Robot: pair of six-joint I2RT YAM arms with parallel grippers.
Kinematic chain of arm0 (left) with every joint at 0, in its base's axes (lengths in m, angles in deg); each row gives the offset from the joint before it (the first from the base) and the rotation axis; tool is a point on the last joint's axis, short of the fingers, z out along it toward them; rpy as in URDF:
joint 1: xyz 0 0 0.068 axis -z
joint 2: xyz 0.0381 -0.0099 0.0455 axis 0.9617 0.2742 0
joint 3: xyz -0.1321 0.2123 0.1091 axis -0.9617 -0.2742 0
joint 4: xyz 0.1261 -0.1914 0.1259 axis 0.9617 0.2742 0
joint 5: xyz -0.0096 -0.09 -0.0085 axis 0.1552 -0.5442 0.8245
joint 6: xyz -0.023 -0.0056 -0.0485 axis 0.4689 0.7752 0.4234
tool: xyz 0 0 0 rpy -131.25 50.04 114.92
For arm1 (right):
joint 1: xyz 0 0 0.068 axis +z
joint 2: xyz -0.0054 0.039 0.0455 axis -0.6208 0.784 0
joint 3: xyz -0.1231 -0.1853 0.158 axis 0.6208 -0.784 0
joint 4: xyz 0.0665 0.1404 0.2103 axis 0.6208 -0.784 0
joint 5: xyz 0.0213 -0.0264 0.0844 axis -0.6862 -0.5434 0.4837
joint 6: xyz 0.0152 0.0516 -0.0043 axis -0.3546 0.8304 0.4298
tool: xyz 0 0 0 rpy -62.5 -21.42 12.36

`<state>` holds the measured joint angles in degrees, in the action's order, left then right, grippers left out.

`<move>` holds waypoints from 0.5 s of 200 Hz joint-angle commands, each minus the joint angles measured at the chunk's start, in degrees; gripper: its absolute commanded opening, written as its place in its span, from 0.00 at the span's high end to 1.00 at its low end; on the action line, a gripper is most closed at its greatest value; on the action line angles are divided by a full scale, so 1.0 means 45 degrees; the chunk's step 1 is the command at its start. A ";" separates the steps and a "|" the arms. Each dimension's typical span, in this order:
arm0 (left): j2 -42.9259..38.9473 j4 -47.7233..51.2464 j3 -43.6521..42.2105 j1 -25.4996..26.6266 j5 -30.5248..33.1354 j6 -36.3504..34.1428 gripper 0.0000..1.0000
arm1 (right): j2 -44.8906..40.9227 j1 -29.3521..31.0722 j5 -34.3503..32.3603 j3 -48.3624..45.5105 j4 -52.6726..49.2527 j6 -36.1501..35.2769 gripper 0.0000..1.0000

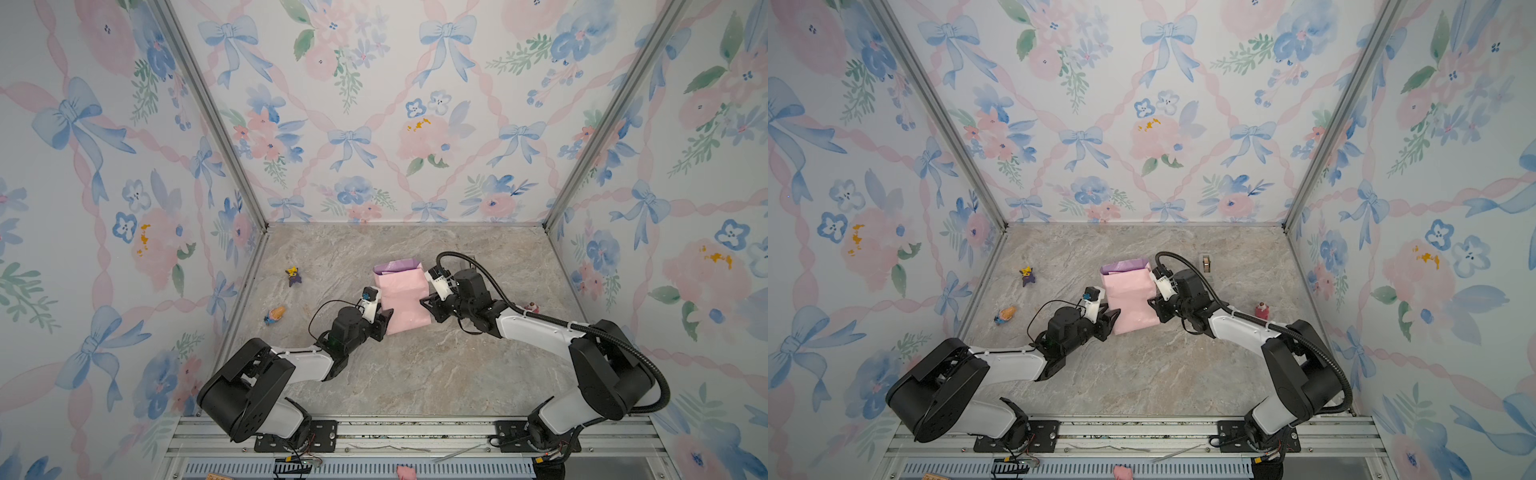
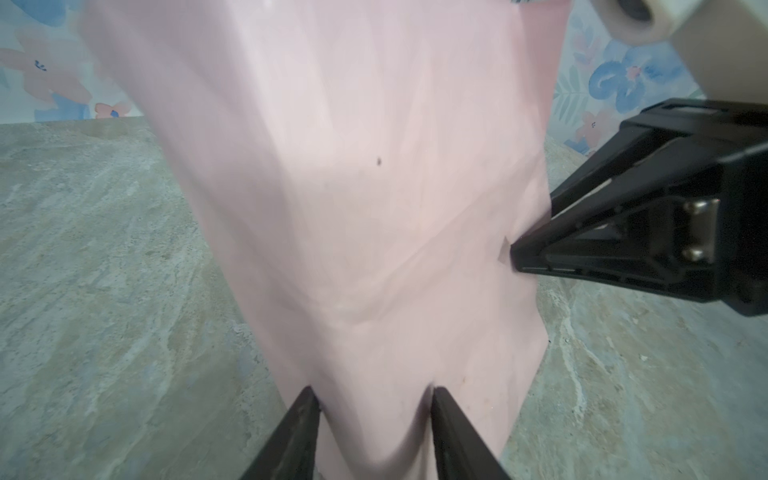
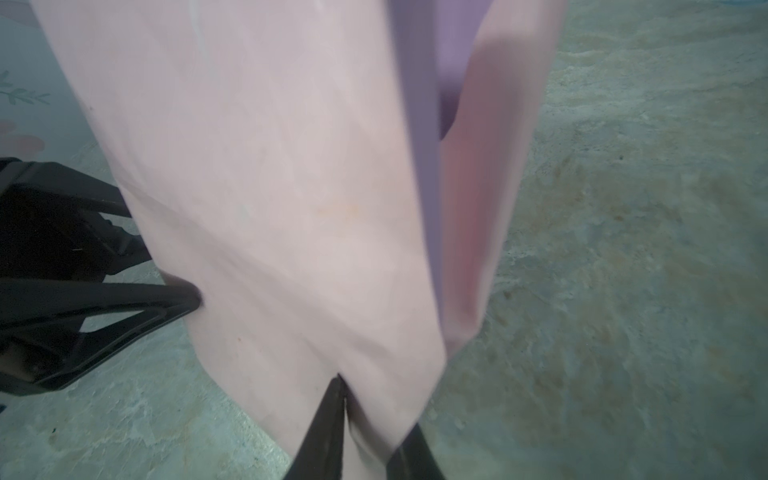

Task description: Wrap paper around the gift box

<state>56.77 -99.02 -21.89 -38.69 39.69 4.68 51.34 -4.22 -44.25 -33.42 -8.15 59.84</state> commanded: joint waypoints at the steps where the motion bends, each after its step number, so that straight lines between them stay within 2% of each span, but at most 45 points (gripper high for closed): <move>1: -0.0470 -0.0360 -0.0612 0.0276 0.0361 -0.0323 0.54 | -0.0531 0.0450 -0.0249 -0.0755 0.0291 -0.0111 0.79; 18: -0.0877 -0.0362 -0.1085 0.0366 0.0602 -0.0155 0.51 | -0.0990 0.0535 -0.0395 -0.1261 0.0312 0.0094 0.76; 60: -0.1966 -0.0343 -0.2128 0.0493 0.1010 0.0485 0.43 | -0.2416 0.0508 -0.0590 -0.2207 -0.0102 0.0628 0.48; 100: -0.3449 0.0408 -0.2138 0.0513 0.1053 0.1463 0.35 | -0.3688 0.0179 0.0130 -0.2141 -0.0873 0.1177 0.40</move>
<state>44.60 -98.86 -31.68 -36.61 43.63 7.94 37.16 -2.65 -45.69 -43.34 -9.48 62.95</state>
